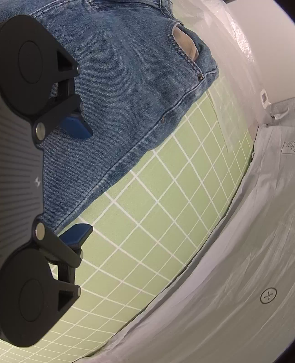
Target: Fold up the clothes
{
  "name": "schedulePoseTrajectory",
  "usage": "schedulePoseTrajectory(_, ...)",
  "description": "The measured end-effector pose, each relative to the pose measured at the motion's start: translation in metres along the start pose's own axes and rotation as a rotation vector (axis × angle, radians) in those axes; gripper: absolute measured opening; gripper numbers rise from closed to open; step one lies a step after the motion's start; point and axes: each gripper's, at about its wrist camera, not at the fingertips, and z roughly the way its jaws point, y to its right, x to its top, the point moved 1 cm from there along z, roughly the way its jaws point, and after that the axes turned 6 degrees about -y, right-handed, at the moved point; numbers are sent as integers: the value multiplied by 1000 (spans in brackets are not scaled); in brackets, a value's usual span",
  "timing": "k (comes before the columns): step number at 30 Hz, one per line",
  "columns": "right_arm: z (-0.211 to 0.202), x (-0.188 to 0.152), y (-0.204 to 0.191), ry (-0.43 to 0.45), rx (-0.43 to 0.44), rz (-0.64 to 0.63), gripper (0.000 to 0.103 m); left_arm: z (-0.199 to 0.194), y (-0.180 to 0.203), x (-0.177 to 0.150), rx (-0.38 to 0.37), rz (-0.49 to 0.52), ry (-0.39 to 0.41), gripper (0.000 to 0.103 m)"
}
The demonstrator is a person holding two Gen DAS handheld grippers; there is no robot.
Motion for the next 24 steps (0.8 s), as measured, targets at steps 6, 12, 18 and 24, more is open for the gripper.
schedulePoseTrajectory(6,4,-4,-7,-11,-51,-55,64,0,-1,-3,65,19,42,66)
schedulePoseTrajectory(12,1,-2,2,20,-21,-41,9,-5,-9,-3,64,-5,101,8)
schedulePoseTrajectory(18,-2,16,-2,73,48,-57,6,-18,-11,14,-22,-39,182,6)
schedulePoseTrajectory(24,-2,41,-16,136,103,-112,37,-15,-9,29,-48,-52,175,31)
